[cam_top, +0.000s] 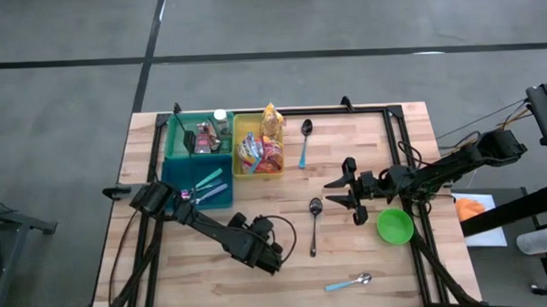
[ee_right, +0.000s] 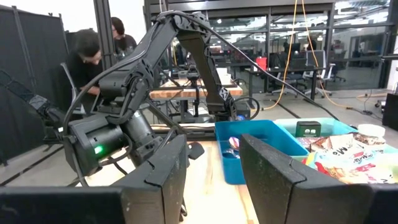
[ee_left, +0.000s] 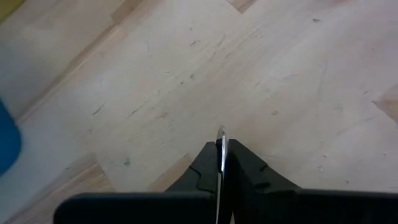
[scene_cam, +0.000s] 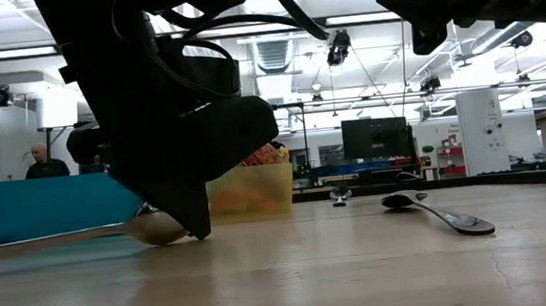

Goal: Pick & Place Food Item
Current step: Put the silver spoon into the blue bin

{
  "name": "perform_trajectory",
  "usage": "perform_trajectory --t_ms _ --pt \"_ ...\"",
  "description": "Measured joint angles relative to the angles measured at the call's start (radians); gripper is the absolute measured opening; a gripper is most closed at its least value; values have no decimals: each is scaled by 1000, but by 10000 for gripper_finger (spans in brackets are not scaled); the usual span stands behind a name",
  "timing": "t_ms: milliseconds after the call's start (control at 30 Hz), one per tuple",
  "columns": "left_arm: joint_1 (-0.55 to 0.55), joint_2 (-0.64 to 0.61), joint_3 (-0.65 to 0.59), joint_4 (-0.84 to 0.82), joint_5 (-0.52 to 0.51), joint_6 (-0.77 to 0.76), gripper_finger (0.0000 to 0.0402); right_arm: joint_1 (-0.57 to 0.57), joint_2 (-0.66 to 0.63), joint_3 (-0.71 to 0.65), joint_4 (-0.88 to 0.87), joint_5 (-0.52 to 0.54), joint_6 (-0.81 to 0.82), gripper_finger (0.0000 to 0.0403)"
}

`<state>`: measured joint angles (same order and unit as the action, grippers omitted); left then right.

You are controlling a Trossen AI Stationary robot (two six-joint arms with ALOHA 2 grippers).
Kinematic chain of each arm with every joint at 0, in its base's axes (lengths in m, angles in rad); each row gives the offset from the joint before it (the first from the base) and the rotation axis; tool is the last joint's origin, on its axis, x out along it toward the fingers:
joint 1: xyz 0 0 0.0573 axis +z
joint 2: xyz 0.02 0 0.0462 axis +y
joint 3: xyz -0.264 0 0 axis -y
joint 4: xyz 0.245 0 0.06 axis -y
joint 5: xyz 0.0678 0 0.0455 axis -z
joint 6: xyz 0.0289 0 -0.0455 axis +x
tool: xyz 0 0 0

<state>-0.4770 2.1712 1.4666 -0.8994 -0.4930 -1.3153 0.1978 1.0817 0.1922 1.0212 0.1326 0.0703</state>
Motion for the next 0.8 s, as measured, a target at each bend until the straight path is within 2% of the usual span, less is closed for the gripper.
perform_trajectory --t_ms 433,800 --pt "0 -70 -2 -21 25 10 8 0 0 0 0 0 -1 147" --pt "2 -154 -1 -112 15 104 8 0 0 0 0 0 1 147"
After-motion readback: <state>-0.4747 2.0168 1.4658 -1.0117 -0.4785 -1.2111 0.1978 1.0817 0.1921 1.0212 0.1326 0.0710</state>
